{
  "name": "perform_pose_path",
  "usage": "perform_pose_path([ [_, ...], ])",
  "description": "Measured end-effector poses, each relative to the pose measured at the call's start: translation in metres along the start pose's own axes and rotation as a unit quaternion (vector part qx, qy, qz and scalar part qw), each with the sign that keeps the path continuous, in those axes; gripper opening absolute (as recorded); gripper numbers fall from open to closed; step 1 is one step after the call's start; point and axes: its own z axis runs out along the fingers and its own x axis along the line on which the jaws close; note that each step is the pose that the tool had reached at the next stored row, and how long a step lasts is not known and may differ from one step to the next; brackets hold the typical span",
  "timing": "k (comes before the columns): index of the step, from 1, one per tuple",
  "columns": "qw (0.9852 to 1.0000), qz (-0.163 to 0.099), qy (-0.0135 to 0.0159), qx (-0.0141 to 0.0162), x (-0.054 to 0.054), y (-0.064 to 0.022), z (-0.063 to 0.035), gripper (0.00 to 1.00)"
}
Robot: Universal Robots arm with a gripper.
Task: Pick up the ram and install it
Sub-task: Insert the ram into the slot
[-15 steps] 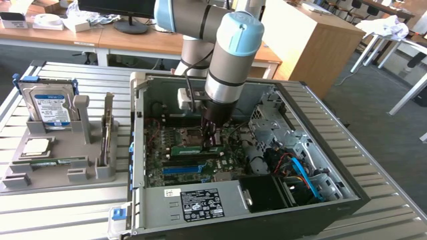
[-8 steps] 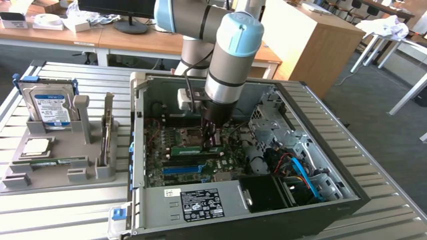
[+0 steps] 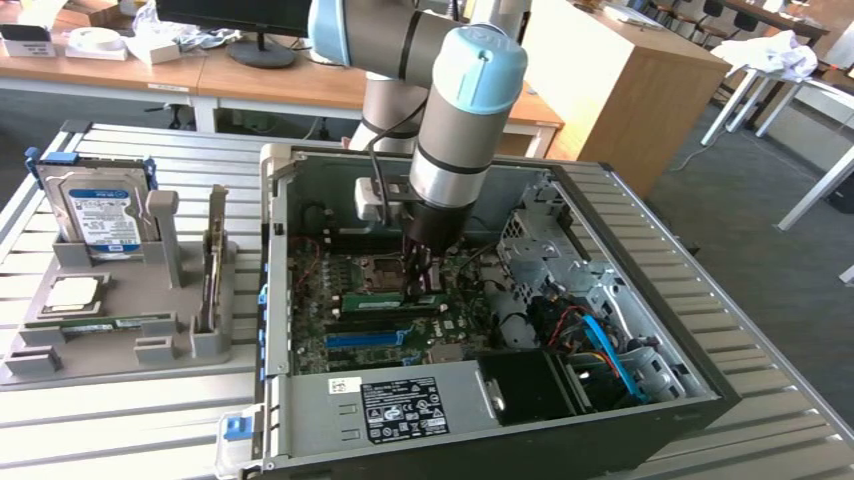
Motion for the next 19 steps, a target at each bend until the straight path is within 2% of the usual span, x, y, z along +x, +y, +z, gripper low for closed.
perform_pose_path([
  [19, 1.0000, 0.000, 0.0000, 0.0000, -0.0013, -0.0002, 0.0019, 0.12],
])
